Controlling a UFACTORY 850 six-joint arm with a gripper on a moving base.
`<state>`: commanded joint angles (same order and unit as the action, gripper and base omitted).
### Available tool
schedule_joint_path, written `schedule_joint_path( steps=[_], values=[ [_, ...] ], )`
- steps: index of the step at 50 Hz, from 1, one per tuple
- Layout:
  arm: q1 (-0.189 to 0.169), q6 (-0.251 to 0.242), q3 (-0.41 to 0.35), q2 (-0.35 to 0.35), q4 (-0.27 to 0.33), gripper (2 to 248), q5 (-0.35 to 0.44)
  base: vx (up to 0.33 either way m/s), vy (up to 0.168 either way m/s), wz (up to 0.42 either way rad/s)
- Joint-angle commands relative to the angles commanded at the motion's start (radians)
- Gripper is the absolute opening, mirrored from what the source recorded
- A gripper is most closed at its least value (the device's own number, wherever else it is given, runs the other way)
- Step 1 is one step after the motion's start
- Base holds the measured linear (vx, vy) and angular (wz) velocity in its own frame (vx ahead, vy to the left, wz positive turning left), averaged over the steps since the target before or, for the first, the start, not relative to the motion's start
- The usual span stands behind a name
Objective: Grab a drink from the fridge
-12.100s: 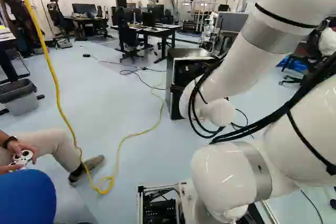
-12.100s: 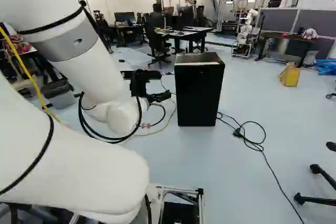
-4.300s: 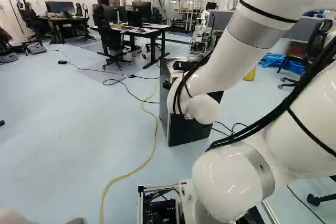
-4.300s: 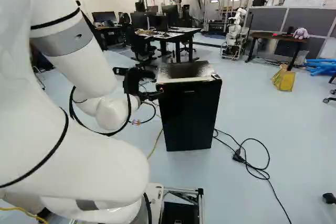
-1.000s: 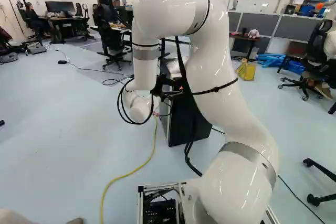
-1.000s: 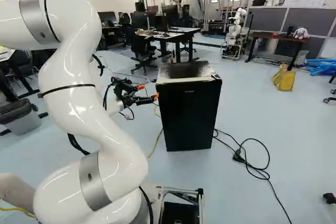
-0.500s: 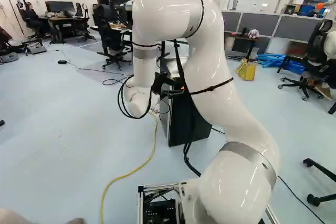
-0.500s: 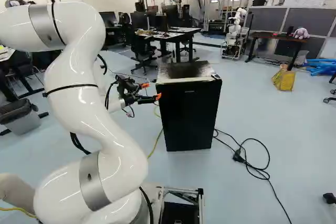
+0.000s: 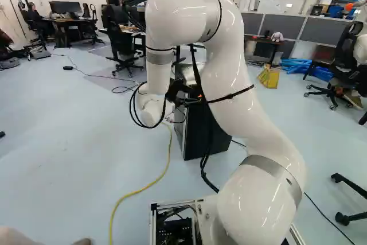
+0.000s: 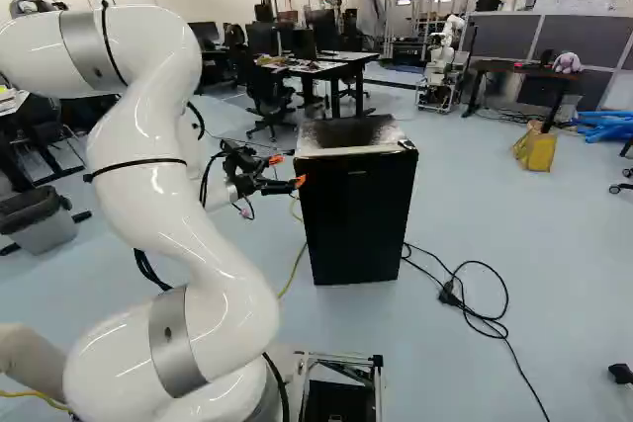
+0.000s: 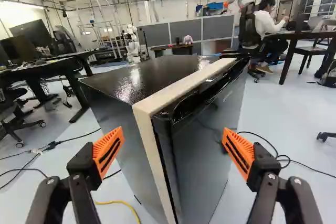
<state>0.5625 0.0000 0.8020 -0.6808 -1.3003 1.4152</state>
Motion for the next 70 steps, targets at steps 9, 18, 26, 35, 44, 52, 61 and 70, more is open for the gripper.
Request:
schedule_joint_path(
  steps=[9, 18, 26, 35, 44, 52, 61, 70],
  values=[
    [-0.007, 0.000, 0.000, 0.000, 0.002, 247, 0.000, 0.000, 0.000, 0.000],
    [-0.016, 0.000, -0.001, 0.000, 0.012, 247, 0.000, 0.000, 0.000, 0.000],
    [-0.024, 0.000, -0.001, 0.001, 0.023, 247, -0.002, 0.000, 0.000, 0.000],
    [-0.031, 0.000, -0.006, 0.003, 0.037, 247, -0.012, 0.000, 0.000, 0.000],
    [-0.036, 0.000, -0.019, 0.010, 0.051, 247, -0.030, 0.000, 0.000, 0.000],
    [-0.041, 0.000, -0.032, 0.017, 0.062, 247, -0.048, 0.000, 0.000, 0.000],
    [-0.046, 0.000, -0.046, 0.025, 0.066, 247, -0.053, 0.000, 0.000, 0.000],
    [-0.053, 0.000, -0.058, 0.032, 0.066, 247, -0.053, 0.000, 0.000, 0.000]
  ],
)
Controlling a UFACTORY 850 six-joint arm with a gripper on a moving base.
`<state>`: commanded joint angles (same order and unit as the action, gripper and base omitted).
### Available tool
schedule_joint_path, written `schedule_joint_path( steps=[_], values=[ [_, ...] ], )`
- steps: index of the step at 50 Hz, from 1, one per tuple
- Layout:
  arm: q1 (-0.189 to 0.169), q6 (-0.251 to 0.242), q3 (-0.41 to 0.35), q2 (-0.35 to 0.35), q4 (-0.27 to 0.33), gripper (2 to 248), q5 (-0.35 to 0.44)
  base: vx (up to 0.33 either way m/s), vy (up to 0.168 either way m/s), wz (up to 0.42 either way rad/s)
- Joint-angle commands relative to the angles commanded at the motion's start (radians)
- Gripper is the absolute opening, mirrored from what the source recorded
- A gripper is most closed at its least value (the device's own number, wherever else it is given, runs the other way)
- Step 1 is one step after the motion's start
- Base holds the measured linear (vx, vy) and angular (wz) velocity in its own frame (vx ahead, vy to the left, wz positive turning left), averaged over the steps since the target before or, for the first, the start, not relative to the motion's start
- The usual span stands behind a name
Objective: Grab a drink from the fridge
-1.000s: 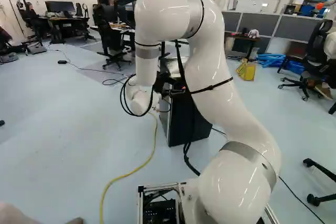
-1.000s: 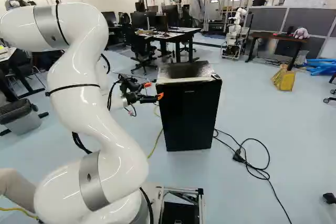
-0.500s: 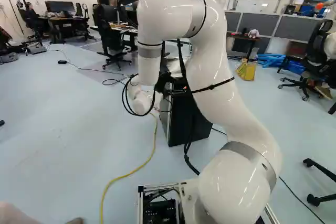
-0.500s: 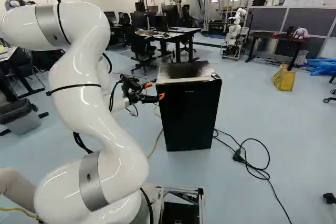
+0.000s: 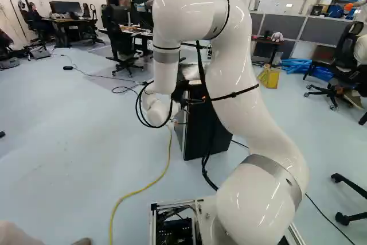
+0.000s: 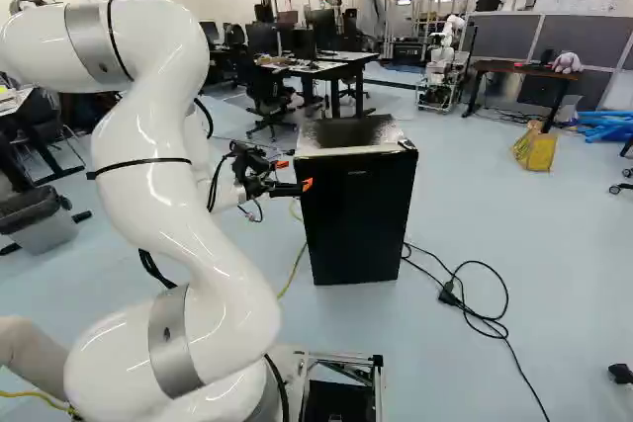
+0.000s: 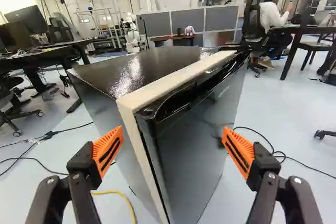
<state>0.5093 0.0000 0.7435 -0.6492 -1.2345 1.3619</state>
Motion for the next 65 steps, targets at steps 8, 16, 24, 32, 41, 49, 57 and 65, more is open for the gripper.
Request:
schedule_joint_path(
  steps=[8, 16, 24, 32, 41, 49, 57, 65],
  values=[
    [-0.007, 0.000, -0.008, 0.004, 0.000, 247, 0.000, 0.000, 0.000, 0.000],
    [-0.008, 0.000, -0.009, 0.005, 0.000, 247, 0.000, 0.000, 0.000, 0.000],
    [-0.008, 0.000, -0.009, 0.005, 0.000, 247, 0.000, 0.000, 0.000, 0.000],
    [-0.008, 0.000, -0.009, 0.005, 0.000, 247, 0.004, 0.000, 0.000, 0.000],
    [-0.008, 0.000, -0.009, 0.005, 0.000, 247, 0.015, 0.000, 0.000, 0.000],
    [-0.008, 0.000, -0.009, 0.005, 0.000, 247, 0.026, 0.000, 0.000, 0.000],
    [-0.008, 0.000, -0.009, 0.005, 0.000, 247, 0.036, 0.000, 0.000, 0.000],
    [-0.008, 0.000, -0.009, 0.005, 0.000, 247, 0.038, 0.000, 0.000, 0.000]
  ],
)
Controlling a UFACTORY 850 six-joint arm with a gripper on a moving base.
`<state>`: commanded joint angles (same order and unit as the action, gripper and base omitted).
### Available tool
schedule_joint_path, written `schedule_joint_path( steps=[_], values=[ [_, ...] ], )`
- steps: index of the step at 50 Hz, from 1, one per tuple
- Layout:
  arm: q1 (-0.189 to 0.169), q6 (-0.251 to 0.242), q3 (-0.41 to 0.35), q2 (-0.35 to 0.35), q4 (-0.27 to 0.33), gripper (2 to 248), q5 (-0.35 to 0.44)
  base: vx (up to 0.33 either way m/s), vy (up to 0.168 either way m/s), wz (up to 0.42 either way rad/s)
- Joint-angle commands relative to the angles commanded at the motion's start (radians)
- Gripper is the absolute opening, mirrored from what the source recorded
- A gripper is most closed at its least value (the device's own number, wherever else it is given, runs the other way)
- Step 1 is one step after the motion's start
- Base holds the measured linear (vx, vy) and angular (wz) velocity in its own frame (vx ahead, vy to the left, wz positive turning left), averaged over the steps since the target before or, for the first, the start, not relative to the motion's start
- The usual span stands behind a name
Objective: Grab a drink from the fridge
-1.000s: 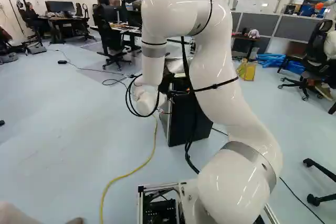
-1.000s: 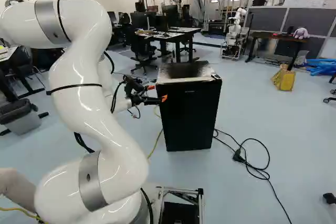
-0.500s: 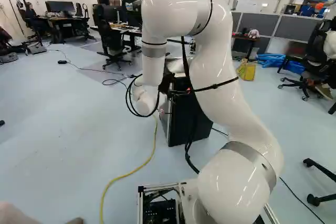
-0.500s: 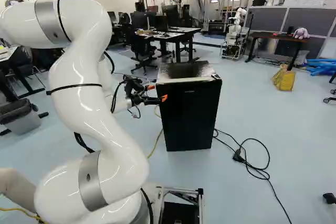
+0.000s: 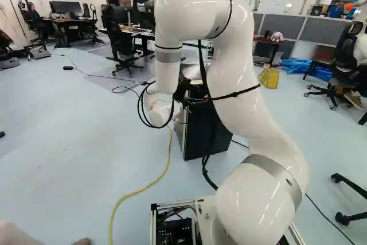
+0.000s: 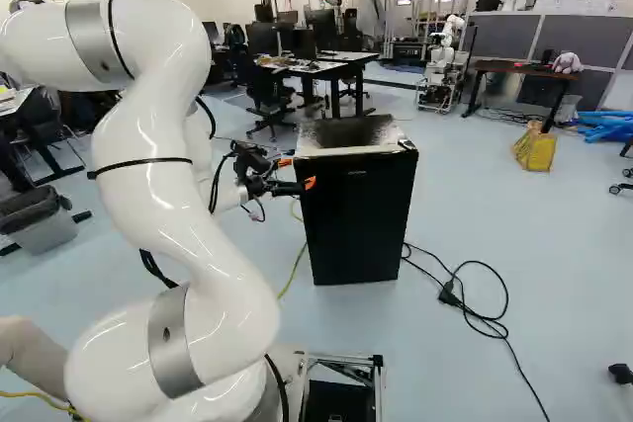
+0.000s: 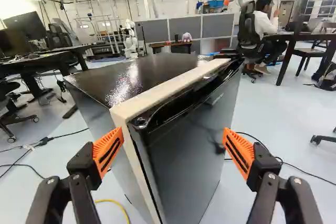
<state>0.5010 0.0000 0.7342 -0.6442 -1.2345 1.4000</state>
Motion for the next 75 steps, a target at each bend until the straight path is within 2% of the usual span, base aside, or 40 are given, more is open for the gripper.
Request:
schedule_joint_path(
  steps=[42, 75],
  values=[
    [-0.025, 0.000, -0.005, 0.003, -0.020, 247, 0.000, 0.000, 0.000, 0.000],
    [-0.025, 0.000, -0.104, 0.056, -0.020, 247, 0.000, 0.000, 0.000, 0.000]
  ],
)
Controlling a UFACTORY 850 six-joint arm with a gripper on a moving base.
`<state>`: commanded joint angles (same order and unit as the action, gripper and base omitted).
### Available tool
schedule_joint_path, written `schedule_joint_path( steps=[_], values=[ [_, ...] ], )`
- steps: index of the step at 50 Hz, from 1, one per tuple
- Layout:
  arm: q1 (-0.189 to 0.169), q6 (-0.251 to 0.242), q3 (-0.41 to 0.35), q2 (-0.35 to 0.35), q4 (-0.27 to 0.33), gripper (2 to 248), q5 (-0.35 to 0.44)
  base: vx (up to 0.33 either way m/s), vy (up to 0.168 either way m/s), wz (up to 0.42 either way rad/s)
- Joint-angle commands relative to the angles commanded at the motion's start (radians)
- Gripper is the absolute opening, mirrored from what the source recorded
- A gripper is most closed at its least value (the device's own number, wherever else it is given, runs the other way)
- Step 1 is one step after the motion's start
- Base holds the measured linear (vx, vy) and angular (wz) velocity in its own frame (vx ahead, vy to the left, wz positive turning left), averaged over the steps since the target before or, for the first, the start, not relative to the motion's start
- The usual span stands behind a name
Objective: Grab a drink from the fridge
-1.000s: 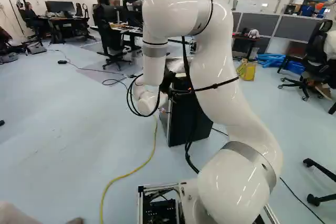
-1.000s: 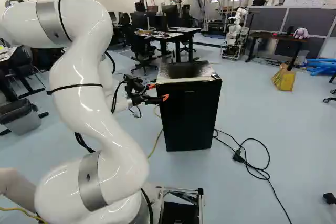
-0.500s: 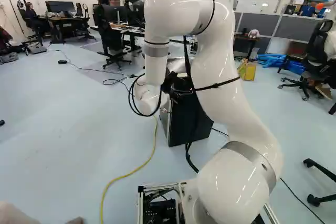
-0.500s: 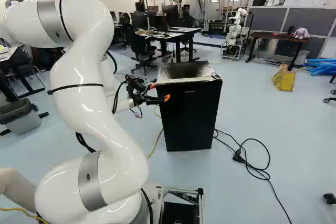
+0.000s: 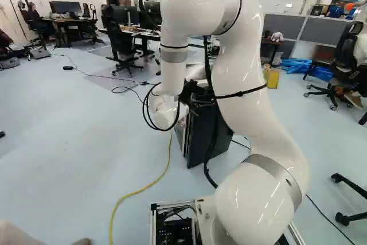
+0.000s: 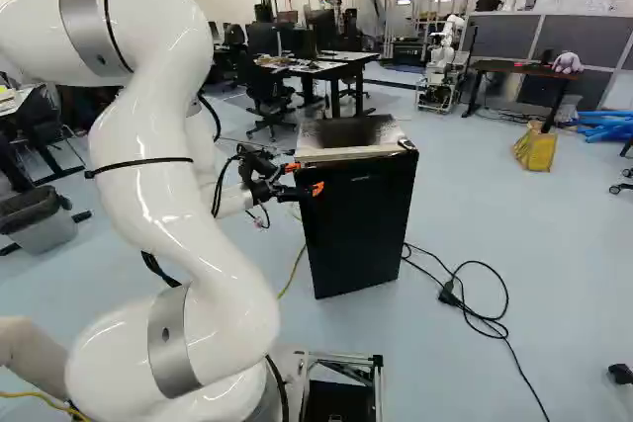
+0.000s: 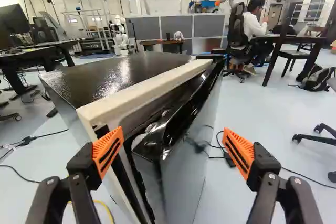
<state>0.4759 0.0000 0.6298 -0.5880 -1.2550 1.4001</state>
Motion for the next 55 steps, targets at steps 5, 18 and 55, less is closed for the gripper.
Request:
schedule_joint_path(
  steps=[5, 18, 55],
  values=[
    [0.001, 0.000, -0.019, 0.010, 0.000, 247, 0.000, 0.000, 0.000, 0.000],
    [0.006, 0.000, -0.070, 0.038, 0.000, 247, 0.000, 0.000, 0.000, 0.000],
    [0.018, 0.000, -0.213, 0.114, -0.012, 247, 0.000, 0.000, 0.000, 0.000]
  ],
)
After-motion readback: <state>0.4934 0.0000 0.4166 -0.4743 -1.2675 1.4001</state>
